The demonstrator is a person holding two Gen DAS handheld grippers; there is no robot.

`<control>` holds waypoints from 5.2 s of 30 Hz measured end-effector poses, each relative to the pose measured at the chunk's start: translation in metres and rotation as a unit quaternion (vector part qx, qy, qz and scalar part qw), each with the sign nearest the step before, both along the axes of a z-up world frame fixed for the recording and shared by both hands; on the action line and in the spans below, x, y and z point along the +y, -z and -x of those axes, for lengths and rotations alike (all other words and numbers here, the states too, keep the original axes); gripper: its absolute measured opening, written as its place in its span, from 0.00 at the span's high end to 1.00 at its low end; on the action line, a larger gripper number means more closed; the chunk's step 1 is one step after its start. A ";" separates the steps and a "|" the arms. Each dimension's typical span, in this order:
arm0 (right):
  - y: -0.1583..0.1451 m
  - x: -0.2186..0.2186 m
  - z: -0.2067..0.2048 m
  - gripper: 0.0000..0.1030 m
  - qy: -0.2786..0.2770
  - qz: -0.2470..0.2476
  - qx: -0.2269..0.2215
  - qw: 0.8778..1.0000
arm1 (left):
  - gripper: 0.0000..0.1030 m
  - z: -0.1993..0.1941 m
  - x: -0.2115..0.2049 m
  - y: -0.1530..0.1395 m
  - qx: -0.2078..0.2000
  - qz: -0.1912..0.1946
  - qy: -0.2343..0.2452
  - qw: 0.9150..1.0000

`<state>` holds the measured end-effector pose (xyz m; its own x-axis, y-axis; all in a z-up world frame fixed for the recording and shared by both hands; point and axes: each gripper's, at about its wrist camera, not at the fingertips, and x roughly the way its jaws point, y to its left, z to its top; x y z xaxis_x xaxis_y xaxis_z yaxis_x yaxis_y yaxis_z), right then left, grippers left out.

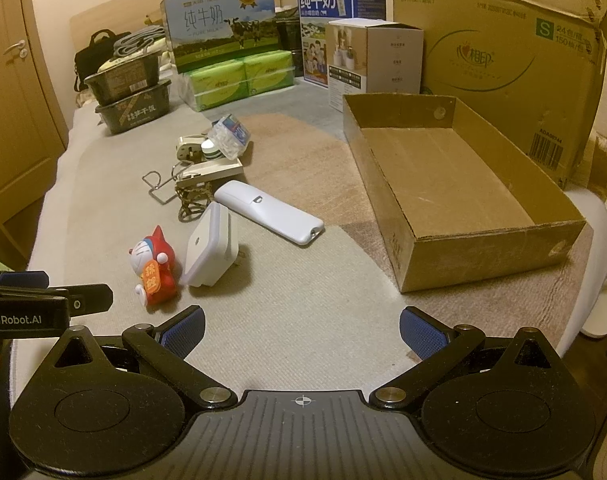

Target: Organize rigid objects

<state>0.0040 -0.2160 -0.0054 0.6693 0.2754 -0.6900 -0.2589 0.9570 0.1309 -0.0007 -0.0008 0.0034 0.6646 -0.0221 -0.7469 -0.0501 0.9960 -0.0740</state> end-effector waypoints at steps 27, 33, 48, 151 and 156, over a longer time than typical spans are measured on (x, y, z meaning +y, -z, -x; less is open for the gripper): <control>0.006 0.001 -0.001 0.00 0.002 0.000 0.006 1.000 | 0.08 0.001 0.005 0.007 0.004 0.005 0.000 1.000; 0.011 0.001 -0.002 0.00 0.000 -0.004 0.007 1.000 | 0.08 -0.002 0.007 0.010 -0.001 -0.008 0.015 1.000; 0.026 0.015 -0.019 0.01 -0.052 -0.009 -0.004 0.999 | 0.19 -0.040 0.001 0.029 -0.028 -0.073 0.176 0.981; -0.024 -0.039 -0.061 0.45 -0.017 0.068 -0.177 0.982 | 0.38 -0.115 -0.094 -0.032 -0.075 -0.037 0.221 0.972; -0.024 -0.087 -0.073 0.45 0.024 0.072 -0.162 0.984 | 0.38 -0.134 -0.138 -0.035 -0.084 -0.029 0.253 0.963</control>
<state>0.0774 -0.3034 0.0188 0.8707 0.1530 -0.4674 -0.2190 0.9716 -0.0900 0.1338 -0.1387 0.0389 0.6912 -0.3365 -0.6396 0.4506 0.8925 0.0175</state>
